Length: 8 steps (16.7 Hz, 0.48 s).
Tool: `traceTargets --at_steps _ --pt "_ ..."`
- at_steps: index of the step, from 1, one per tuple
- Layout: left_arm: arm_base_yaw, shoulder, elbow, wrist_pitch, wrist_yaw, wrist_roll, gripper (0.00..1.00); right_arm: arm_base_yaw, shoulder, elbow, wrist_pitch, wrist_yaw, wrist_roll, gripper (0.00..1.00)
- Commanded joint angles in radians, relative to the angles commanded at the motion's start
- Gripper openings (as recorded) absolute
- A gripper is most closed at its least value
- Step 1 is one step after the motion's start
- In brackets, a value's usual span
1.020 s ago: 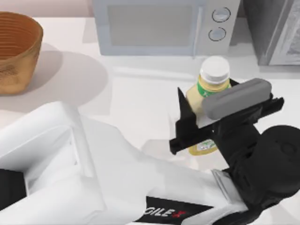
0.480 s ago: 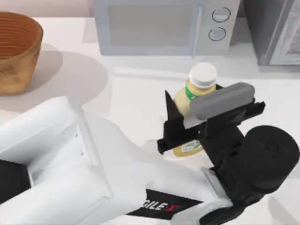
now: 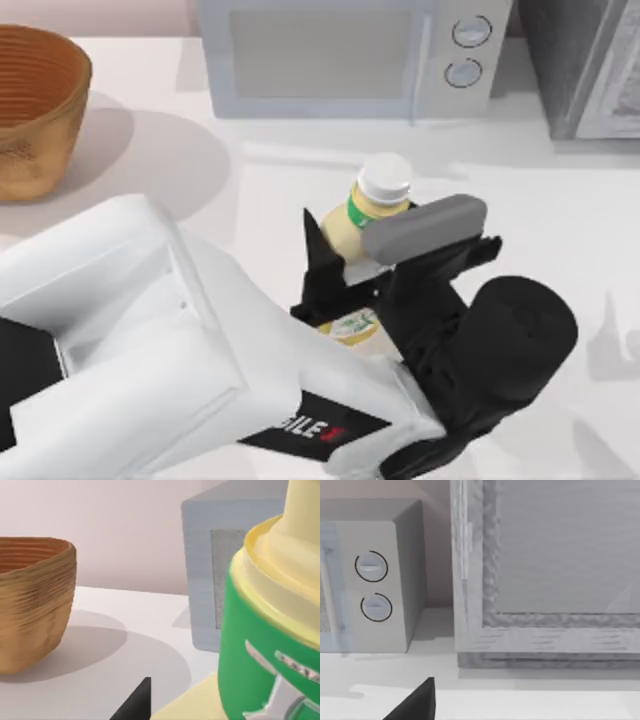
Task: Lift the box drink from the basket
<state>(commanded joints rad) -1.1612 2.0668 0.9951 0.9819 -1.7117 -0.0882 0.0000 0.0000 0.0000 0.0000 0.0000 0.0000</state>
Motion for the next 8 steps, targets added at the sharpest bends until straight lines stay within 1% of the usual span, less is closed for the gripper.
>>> traceTargets --at_steps 8 --pt "0.000 0.000 0.000 0.000 0.000 0.000 0.60 0.000 0.000 0.000 0.000 0.000 0.000 1.00"
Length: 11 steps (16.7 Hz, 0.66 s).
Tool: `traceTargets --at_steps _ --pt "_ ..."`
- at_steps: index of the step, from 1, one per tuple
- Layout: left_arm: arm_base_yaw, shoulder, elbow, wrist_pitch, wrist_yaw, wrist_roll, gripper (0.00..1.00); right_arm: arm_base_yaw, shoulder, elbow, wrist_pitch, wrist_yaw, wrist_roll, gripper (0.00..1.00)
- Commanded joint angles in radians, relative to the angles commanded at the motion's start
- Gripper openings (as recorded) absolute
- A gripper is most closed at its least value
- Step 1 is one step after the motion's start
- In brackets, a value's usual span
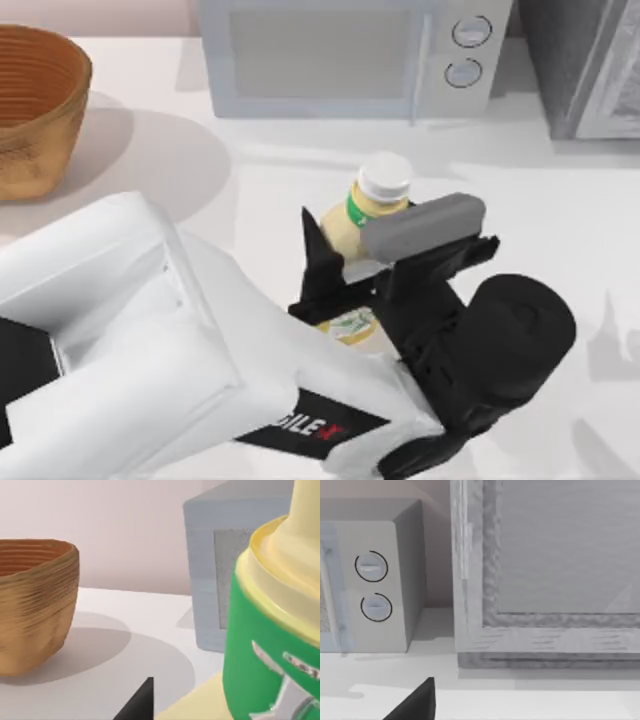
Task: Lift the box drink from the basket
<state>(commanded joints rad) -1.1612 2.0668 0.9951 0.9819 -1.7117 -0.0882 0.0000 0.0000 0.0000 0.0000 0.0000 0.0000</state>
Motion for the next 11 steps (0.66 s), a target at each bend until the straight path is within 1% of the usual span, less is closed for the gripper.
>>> traceTargets --at_steps 5,6,11 --pt "0.000 0.000 0.000 0.000 0.000 0.000 0.98 0.000 0.000 0.000 0.000 0.000 0.000 1.00" --pt "0.000 0.000 0.000 0.000 0.000 0.000 1.00 0.000 0.000 0.000 0.000 0.000 0.000 1.00" --pt "0.000 0.000 0.000 0.000 0.000 0.000 1.00 0.000 0.000 0.000 0.000 0.000 0.000 1.00"
